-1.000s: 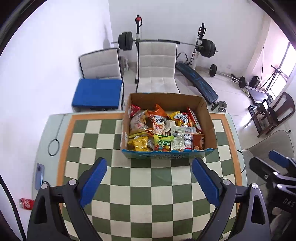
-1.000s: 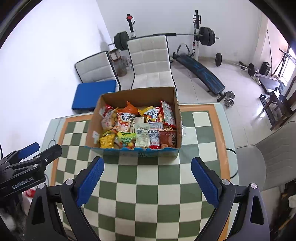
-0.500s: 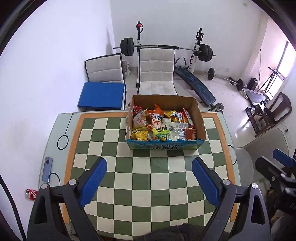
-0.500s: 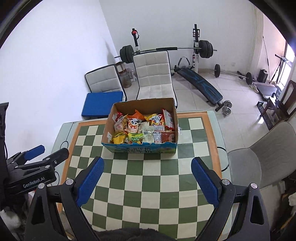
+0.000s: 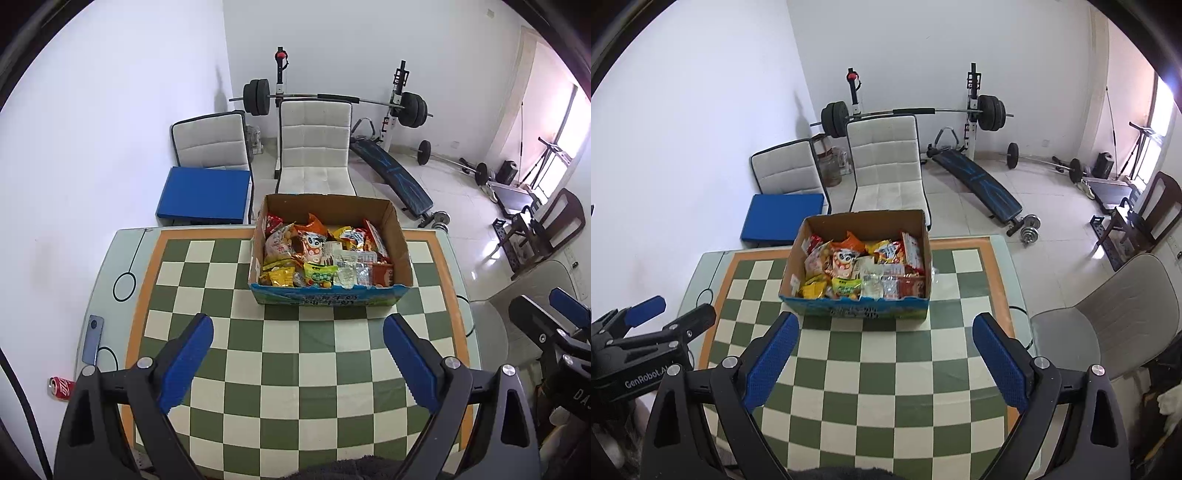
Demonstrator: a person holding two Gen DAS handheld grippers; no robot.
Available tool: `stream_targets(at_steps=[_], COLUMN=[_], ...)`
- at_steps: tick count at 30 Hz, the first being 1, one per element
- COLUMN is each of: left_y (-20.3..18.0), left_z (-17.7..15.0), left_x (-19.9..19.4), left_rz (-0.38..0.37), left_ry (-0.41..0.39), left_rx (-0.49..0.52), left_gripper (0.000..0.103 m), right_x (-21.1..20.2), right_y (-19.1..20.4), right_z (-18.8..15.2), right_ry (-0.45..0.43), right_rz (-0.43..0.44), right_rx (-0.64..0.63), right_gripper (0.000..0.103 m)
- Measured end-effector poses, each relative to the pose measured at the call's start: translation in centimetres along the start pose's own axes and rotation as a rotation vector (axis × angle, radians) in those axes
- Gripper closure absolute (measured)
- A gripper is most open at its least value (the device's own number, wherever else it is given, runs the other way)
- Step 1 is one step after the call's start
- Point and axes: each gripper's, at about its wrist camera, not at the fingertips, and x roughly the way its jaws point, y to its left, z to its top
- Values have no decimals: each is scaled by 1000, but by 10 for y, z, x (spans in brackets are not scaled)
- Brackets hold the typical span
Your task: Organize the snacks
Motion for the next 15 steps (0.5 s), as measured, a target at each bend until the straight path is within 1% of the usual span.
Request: stream_targets(at_steps=[9, 15], left_y=[-1, -3], left_z=[10, 12], left_x=[12, 18], left_rz=[21, 11], left_ry=[-12, 0], left_rx=[-3, -4], left_gripper=[9, 9], right_x=[20, 32], right_y=[-2, -7], right_z=[6, 11], right_ry=[6, 9], right_rz=[-26, -42], right_rx=[-16, -9], right_gripper=[6, 6])
